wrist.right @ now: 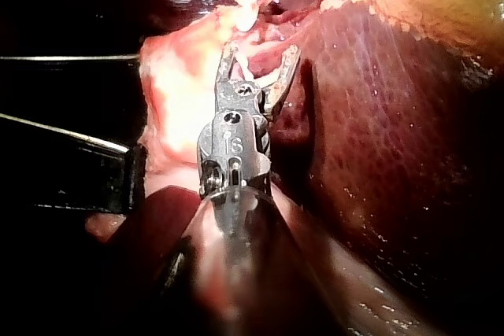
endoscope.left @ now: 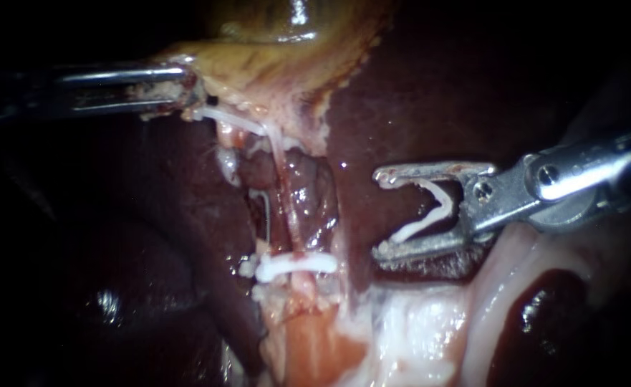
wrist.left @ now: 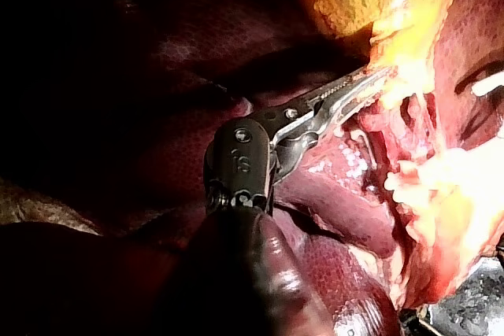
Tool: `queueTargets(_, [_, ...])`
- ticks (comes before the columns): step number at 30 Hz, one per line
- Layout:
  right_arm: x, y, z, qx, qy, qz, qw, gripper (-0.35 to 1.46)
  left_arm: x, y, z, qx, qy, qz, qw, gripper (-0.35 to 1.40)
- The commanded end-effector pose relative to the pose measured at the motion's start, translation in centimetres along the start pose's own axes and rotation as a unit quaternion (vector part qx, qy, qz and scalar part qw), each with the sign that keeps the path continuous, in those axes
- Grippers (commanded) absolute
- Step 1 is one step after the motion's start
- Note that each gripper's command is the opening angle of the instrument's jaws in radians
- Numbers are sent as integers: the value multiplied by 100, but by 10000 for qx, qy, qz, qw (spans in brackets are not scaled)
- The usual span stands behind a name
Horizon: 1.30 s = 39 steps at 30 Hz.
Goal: Clipping second clip right tube
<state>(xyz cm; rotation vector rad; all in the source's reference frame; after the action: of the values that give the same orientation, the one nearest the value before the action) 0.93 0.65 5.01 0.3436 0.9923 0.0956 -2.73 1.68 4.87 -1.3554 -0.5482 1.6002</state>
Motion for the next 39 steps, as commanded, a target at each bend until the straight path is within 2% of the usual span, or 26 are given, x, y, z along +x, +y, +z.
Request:
queueTargets(1, [1, 0, 1, 2, -2, 6, 10000, 50, 1, 1, -3, 0, 5, -5, 10000, -35])
queueTargets(10, [6, 1, 14, 7, 55, -8, 10000, 50, -1, 1, -2, 23, 16, 2, 10000, -35])
queueTargets(18, [8, -1, 52, 146, 228, 478, 9985, 50, -2, 2, 0, 30, 20, 4, 10000, -35])
queueTargets(24, [0, -4, 96, 235, 305, 859, 9956, 50, -3, 2, 1, 36, 23, 6, 10000, -35])
queueTargets(27, [-3, -5, 114, 327, 452, 1098, 9924, 50, -4, 2, 2, 38, 24, 7, 10000, -35])
queueTargets(34, [3, -1, 140, 478, 862, 1622, 9818, 49, -5, 2, 4, 44, 28, 11, 10000, -35])
queueTargets(39, [7, 0, 147, 686, 1184, 1959, 9710, 49, -5, 3, 4, 46, 29, 11, 10000, -35])
